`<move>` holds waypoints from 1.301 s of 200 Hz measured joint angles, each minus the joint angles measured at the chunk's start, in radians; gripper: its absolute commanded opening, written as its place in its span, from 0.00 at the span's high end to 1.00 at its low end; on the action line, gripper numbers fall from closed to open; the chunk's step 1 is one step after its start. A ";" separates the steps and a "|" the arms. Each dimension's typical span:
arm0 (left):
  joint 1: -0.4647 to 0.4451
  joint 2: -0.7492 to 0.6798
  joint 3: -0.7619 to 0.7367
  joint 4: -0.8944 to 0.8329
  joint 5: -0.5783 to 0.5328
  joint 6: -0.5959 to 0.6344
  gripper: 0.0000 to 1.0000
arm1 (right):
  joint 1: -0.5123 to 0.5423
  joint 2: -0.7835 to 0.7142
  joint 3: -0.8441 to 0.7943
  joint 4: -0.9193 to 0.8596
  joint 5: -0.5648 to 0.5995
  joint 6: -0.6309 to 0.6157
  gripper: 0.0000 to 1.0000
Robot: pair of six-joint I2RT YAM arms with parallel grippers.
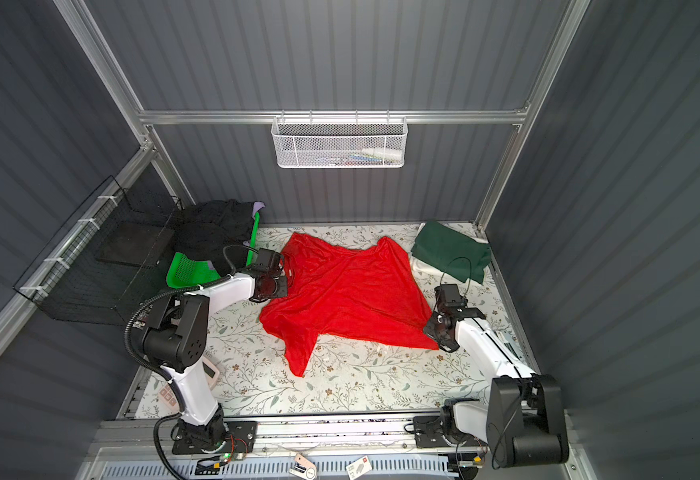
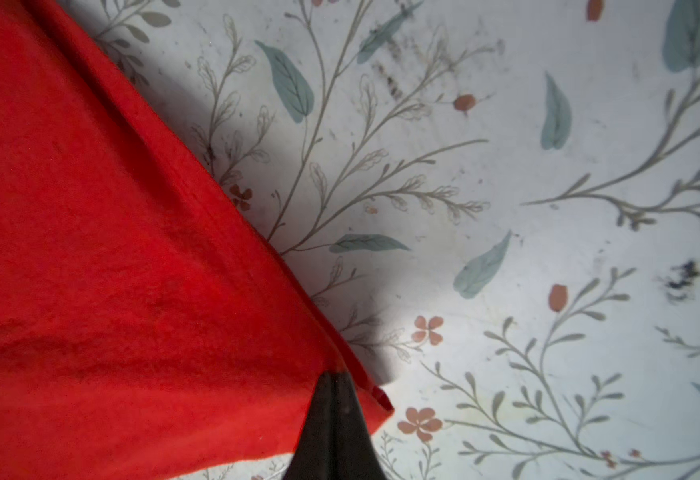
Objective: Fold and stack the t-shirts
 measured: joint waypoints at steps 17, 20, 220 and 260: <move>0.000 -0.019 0.000 -0.021 -0.040 -0.018 1.00 | -0.011 -0.005 -0.005 -0.008 0.012 0.000 1.00; 0.000 -0.024 -0.001 -0.025 -0.049 -0.021 1.00 | -0.013 -0.006 -0.006 -0.008 0.013 0.000 1.00; -0.059 -0.377 -0.122 -0.131 -0.113 -0.105 0.03 | 0.087 -0.116 0.109 -0.149 0.116 -0.018 0.13; -0.060 -0.543 -0.243 -0.153 -0.105 -0.134 0.00 | 0.391 -0.121 0.212 -0.164 0.132 0.063 0.20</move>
